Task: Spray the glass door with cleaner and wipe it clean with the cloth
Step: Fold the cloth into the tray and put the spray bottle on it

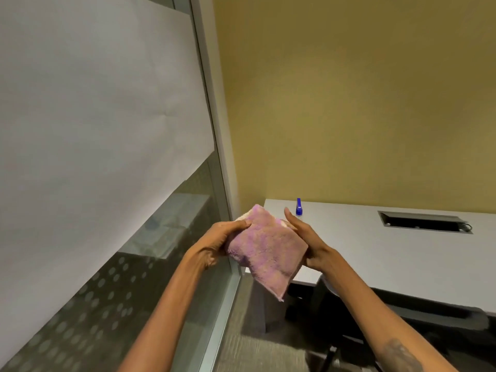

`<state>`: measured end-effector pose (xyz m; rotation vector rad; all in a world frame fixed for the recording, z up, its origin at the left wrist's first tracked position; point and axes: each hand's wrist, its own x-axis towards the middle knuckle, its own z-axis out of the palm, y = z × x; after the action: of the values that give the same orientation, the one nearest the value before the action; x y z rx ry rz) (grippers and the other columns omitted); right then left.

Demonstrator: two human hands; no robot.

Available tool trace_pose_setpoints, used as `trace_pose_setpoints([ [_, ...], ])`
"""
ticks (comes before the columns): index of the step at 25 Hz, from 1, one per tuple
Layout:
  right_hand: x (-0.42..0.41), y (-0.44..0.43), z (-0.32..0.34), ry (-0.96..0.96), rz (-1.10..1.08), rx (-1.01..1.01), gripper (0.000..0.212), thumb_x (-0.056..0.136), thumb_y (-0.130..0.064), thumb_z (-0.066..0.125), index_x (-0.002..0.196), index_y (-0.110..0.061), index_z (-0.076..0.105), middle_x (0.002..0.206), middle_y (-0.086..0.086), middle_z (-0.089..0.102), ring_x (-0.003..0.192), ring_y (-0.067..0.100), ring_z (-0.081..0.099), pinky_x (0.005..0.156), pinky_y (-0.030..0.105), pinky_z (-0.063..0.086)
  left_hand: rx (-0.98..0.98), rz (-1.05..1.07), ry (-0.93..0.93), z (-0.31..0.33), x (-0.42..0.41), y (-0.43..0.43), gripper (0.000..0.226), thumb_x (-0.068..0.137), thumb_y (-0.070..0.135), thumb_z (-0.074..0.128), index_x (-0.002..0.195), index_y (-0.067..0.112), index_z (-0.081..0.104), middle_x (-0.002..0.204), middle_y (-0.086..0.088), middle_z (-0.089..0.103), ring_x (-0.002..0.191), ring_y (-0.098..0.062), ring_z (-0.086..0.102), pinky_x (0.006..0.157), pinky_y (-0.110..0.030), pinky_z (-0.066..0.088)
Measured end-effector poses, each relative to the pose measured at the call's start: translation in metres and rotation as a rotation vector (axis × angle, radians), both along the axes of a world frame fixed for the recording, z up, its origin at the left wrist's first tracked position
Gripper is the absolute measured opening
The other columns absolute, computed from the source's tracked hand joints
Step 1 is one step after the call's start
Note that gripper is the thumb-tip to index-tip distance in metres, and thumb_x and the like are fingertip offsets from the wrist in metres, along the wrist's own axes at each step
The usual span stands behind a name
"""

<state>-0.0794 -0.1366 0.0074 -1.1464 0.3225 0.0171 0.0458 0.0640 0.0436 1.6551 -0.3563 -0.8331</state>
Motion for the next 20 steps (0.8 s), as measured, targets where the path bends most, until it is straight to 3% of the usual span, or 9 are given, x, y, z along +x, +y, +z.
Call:
trace_pose_setpoints([
  [3,0.035,-0.049,-0.023,-0.053,-0.051,0.254,0.089,0.089,-0.080,0.046,0.147,-0.014,0.054,0.140,0.015,0.061,0.130,0.037,0.055,0.105,0.055,0.045,-0.127,0.094,0.003,-0.006,0.040,-0.045,0.063,0.063,0.049,0.087,0.109,0.007,0.075,0.100,-0.012,0.079,0.088,-0.022,0.072,0.071,-0.034,0.060],
  [5,0.058,-0.079,-0.041,-0.018,0.008,0.325,0.091,0.086,-0.086,0.040,0.146,-0.019,0.054,0.149,0.017,0.057,0.136,0.046,0.052,0.102,0.072,0.044,-0.179,0.154,-0.005,-0.010,0.067,-0.074,0.053,0.076,0.045,0.083,0.112,0.007,0.074,0.102,-0.014,0.078,0.091,-0.024,0.072,0.077,-0.036,0.060],
  [6,0.070,-0.092,-0.048,0.002,0.039,0.337,0.092,0.086,-0.088,0.036,0.147,-0.021,0.053,0.151,0.018,0.054,0.137,0.049,0.051,0.101,0.074,0.044,-0.204,0.184,-0.010,-0.012,0.078,-0.088,0.048,0.082,0.043,0.080,0.114,0.007,0.073,0.104,-0.014,0.078,0.093,-0.025,0.072,0.079,-0.036,0.061],
  [8,0.093,-0.120,-0.060,0.017,0.062,0.343,0.088,0.088,-0.085,0.038,0.148,-0.022,0.050,0.153,0.018,0.052,0.136,0.049,0.053,0.101,0.071,0.047,-0.239,0.229,-0.023,-0.022,0.101,-0.116,0.044,0.090,0.039,0.074,0.120,0.007,0.071,0.111,-0.016,0.076,0.097,-0.025,0.072,0.082,-0.037,0.060],
  [12,0.135,-0.161,-0.071,0.066,-0.028,0.210,0.058,0.093,-0.044,0.073,0.142,-0.018,0.056,0.143,0.017,0.060,0.120,0.035,0.069,0.092,0.054,0.059,-0.210,0.237,0.061,-0.060,0.133,-0.150,0.039,0.094,0.034,0.072,0.121,0.006,0.068,0.107,-0.013,0.076,0.099,-0.024,0.071,0.083,-0.036,0.061],
  [17,0.173,-0.182,-0.113,0.167,-0.084,0.055,0.033,0.097,-0.028,0.070,0.129,-0.019,0.066,0.121,0.012,0.073,0.110,0.027,0.070,0.096,0.045,0.060,-0.032,0.247,0.142,-0.120,0.167,-0.171,0.032,0.098,0.030,0.068,0.117,0.005,0.069,0.107,-0.015,0.076,0.095,-0.027,0.070,0.094,-0.048,0.056],
  [19,0.181,-0.184,-0.133,0.215,-0.097,0.041,0.025,0.098,-0.018,0.065,0.123,-0.015,0.066,0.110,0.013,0.072,0.101,0.026,0.071,0.087,0.041,0.062,0.076,0.274,0.131,-0.144,0.180,-0.177,0.023,0.098,0.028,0.067,0.109,0.008,0.073,0.099,-0.013,0.077,0.085,-0.021,0.072,0.082,-0.040,0.062],
  [20,0.185,-0.183,-0.143,0.243,-0.106,0.008,0.022,0.097,-0.013,0.063,0.119,-0.013,0.066,0.105,0.014,0.070,0.096,0.025,0.070,0.082,0.038,0.062,0.138,0.274,0.119,-0.156,0.186,-0.179,0.018,0.099,0.028,0.067,0.097,0.011,0.074,0.086,-0.008,0.076,0.070,-0.012,0.072,0.067,-0.028,0.061],
])
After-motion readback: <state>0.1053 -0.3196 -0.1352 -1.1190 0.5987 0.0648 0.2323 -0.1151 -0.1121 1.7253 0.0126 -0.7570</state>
